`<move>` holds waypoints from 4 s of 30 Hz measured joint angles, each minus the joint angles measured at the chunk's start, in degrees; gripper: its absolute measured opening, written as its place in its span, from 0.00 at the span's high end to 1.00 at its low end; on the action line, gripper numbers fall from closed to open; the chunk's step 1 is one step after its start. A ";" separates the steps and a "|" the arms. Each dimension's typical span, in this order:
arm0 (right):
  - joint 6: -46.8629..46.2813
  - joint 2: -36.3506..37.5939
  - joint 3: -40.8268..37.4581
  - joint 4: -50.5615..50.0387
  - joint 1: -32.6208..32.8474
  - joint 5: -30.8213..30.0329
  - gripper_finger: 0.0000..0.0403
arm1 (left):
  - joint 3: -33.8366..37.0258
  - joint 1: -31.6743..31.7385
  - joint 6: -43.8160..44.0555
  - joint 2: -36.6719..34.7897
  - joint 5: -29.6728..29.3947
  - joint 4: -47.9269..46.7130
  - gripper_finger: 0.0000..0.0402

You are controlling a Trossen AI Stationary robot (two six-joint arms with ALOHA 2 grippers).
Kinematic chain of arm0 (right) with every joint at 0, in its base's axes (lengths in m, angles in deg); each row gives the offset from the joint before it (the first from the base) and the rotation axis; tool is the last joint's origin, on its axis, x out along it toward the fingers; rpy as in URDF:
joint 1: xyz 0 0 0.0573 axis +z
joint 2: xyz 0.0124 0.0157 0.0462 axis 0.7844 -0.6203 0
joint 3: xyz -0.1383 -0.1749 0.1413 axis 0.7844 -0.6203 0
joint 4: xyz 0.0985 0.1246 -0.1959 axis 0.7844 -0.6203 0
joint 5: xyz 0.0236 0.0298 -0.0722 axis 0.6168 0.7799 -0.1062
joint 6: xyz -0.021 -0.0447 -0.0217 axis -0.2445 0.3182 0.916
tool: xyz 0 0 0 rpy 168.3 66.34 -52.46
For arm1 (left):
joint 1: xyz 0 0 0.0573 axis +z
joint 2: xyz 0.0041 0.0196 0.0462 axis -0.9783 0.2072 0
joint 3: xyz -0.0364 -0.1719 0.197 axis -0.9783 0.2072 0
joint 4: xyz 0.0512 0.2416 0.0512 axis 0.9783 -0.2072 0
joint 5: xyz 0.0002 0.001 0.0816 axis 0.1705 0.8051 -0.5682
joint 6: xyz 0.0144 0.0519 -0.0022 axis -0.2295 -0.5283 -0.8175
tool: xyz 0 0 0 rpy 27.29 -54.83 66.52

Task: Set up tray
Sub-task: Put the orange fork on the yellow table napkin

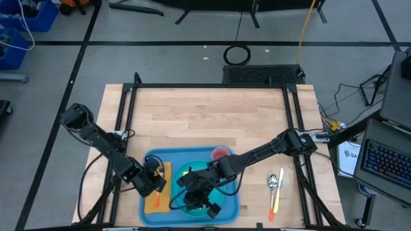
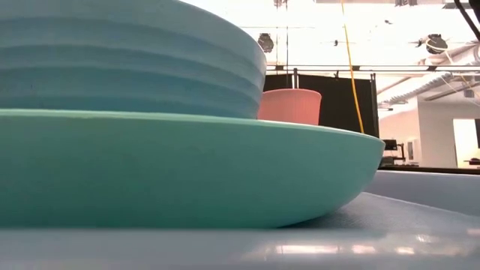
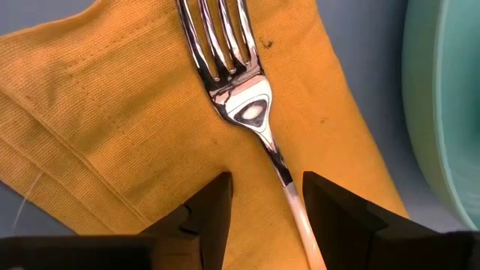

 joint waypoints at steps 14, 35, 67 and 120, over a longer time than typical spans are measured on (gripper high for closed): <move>0.14 0.42 -0.02 -0.18 0.09 -0.02 0.97 | 0.05 -0.14 0.15 0.00 0.83 -0.87 0.59; 0.29 0.42 -0.02 -0.19 0.14 -0.02 0.97 | 0.15 -0.20 -2.78 -0.02 0.98 2.57 0.95; 0.29 0.37 -0.02 -0.19 0.11 -0.04 0.97 | 0.15 -5.28 3.20 -0.02 -6.50 -0.49 0.92; 0.51 0.33 -0.02 -0.21 0.12 -0.04 0.98 | 0.20 -18.48 28.01 -0.04 -28.40 -1.77 0.97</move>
